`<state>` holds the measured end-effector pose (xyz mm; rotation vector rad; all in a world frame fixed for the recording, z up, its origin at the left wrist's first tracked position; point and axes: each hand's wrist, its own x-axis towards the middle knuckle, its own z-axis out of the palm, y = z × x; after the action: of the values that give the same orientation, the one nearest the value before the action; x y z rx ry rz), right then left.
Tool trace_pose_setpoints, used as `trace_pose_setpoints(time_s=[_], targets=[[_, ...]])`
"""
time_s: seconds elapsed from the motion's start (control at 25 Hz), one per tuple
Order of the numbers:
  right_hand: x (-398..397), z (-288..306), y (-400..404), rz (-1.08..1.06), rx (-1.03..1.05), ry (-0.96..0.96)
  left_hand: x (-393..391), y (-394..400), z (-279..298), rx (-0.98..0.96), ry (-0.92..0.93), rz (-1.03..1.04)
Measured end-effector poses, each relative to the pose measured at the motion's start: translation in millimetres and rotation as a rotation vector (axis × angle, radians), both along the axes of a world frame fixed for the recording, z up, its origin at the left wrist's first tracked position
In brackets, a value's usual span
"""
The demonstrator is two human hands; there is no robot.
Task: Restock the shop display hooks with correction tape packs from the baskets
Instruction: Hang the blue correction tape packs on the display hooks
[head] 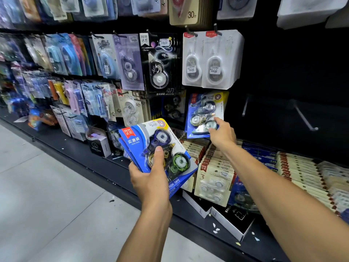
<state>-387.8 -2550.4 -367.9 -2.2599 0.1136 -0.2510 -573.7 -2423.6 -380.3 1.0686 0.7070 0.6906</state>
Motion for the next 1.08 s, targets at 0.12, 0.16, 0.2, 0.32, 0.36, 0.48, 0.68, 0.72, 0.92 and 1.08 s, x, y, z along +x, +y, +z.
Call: trace_pose_setpoints(time_s=[0.12, 0.16, 0.2, 0.32, 0.36, 0.48, 0.68, 0.72, 0.92, 1.08], targets=[[5.4, -6.3, -7.1, 0.125, 0.064, 0.075, 2.7, 2.0, -2.6, -0.017, -0.010, -0.024], [2.5, -8.6, -9.2, 0.185, 0.147, 0.116, 3.3, 2.0, -2.7, -0.024, -0.016, -0.031], [-1.7, -10.8, -11.6, 0.236, 0.252, 0.175, 4.0, 1.8, -3.3, -0.024, -0.020, -0.033], [-14.9, -18.4, -21.4, 0.303, 0.552, 0.376, 4.0, -0.5, -2.6, -0.019, -0.026, -0.041], [-21.2, -20.1, -24.2, 0.302, 0.583, 0.425, 4.6, -0.9, -2.4, -0.023, -0.032, -0.042], [-42.7, -17.6, -32.8, 0.285, 0.432, 0.351, 4.9, -1.7, -0.4, -0.032, -0.040, -0.056], [-84.1, 4.4, -30.6, 0.689, 0.389, 0.272, 4.9, -7.6, -1.3, -0.026, -0.037, -0.103], [-88.3, 5.8, -27.9, 0.715, 0.315, 0.253, 4.6, -9.3, -0.3, -0.032, -0.051, -0.116], [-89.9, 10.9, -26.7, 0.570, 0.481, 0.200, 5.4, -4.6, 0.5, -0.159, -0.058, -0.111], [-82.6, 7.4, -30.5, 0.332, 0.555, 0.065, 6.4, -1.3, -1.9, -0.096, 0.003, 0.005]])
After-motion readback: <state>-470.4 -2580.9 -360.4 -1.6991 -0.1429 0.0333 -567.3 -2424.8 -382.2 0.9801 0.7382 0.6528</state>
